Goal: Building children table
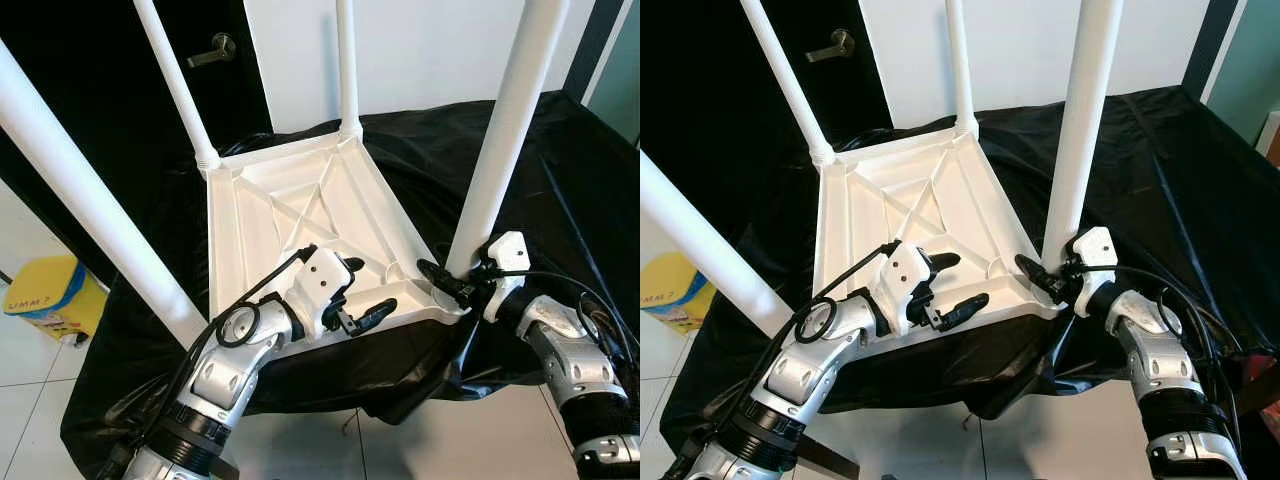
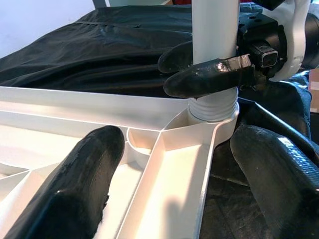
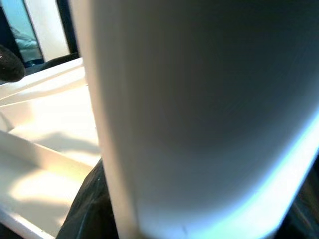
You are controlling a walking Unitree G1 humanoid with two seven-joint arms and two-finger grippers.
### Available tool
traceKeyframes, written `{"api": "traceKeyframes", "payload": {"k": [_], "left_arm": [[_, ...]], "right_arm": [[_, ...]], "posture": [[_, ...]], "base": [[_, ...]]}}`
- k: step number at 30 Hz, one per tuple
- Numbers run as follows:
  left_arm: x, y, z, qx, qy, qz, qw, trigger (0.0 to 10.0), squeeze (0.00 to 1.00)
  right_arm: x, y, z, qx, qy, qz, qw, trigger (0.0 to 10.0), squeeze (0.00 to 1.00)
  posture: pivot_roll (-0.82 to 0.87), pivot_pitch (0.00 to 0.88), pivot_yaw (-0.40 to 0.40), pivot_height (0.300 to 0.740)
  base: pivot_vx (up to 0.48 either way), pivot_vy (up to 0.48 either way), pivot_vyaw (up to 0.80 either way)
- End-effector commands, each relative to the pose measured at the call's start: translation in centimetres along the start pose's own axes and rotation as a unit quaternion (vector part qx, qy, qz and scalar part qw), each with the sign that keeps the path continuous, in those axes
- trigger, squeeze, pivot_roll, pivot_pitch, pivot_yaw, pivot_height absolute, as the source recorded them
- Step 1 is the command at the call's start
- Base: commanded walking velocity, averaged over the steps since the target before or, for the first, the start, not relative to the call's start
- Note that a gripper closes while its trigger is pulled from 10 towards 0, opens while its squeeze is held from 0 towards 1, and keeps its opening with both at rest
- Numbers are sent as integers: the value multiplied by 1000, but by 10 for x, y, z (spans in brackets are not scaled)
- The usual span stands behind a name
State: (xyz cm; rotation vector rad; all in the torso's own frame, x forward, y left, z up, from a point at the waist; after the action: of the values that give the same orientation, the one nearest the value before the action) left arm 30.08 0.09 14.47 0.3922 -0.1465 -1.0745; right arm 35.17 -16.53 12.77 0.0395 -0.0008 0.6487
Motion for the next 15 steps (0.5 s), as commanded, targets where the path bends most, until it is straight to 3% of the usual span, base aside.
{"api": "traceKeyframes", "payload": {"k": [1, 15], "left_arm": [[-1, -6, -5, -2, 4, -18, 1000, 10000, 0], [2, -8, -4, -7, -1, -10, 1000, 10000, 0]], "right_arm": [[1, 4, -9, 8, 6, -7, 1000, 10000, 0], [0, -3, -2, 14, -51, -109, 993, 10000, 0]], "posture": [[-143, 0, 86, 740], [-136, 0, 42, 740]], "base": [[0, 0, 0], [0, 0, 0]]}}
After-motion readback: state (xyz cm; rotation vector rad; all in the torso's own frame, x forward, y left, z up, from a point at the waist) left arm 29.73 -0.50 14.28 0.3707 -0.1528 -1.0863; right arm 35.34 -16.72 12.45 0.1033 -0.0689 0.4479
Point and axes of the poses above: a point about 5 cm out from each wrist's last joint towards the gripper, its own x axis pointing out of the wrist towards the gripper, its own z axis along the axis of the wrist's last joint, y = z × x, the point moved 6 cm from there along x, pointing out of the wrist towards the gripper, and after that the axes turned 11 degrees about x, right-handed, at the moved point
